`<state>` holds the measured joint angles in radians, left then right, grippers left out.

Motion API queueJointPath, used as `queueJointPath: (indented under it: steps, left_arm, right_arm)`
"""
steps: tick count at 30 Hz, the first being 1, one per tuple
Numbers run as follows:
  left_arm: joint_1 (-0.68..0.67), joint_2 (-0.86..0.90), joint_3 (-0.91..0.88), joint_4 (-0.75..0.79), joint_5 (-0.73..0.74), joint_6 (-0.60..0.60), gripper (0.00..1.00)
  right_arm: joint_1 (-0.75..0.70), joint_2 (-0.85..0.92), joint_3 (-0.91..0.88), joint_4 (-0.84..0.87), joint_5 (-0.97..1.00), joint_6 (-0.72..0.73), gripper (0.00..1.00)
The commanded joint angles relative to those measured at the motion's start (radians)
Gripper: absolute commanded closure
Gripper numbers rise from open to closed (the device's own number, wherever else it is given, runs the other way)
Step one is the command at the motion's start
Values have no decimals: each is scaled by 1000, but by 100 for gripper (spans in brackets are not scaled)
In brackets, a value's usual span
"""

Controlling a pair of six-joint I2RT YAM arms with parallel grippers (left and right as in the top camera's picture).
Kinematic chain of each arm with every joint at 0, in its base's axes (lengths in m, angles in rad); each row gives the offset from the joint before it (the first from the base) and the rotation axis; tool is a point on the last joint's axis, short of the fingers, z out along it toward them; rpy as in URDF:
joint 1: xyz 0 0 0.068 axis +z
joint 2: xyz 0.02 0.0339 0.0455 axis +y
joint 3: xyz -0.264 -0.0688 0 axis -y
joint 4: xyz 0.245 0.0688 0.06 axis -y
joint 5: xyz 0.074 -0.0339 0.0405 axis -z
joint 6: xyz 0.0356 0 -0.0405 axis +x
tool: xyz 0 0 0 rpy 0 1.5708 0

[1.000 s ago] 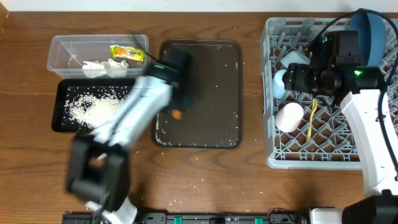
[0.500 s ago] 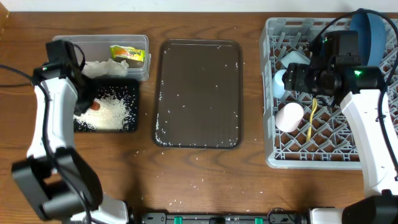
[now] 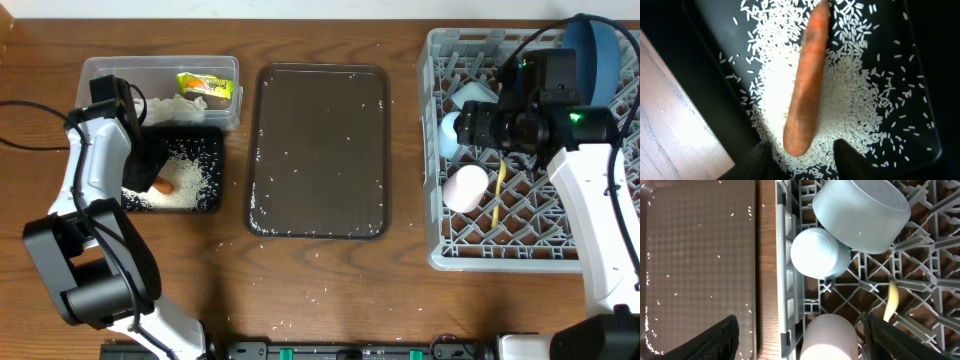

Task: Sort waste into correct bins and load items into the dishwasher rack
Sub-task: 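Carry carrot with left gripper onto black rice tray and release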

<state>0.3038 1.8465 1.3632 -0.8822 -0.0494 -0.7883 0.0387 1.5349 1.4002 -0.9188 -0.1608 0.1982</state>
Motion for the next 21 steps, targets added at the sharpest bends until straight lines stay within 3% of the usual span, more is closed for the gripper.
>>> queueJointPath:
  steps: [1, 9, 13, 14, 16, 21]
  left_arm:
    - [0, 6, -2, -4, 6, -5, 53]
    - [-3, -106, 27, -27, 21, 41, 49]
    - [-14, -243, 29, -37, 58, 120, 49]
    - [-16, -274, 29, -43, 57, 119, 45]
    - [-19, -333, 29, -55, 57, 119, 18]
    - [-19, -424, 29, -56, 57, 119, 14]
  right_arm:
    - [-2, -20, 13, 3, 0, -32, 21]
    - [0, -21, 13, 41, -63, -78, 23]
    - [10, -55, 37, 48, -105, -110, 17]
    - [10, -68, 46, 45, -98, -110, 14]
    - [10, -108, 67, 33, -67, -109, 11]
    - [12, -245, 79, 10, 35, -106, 1]
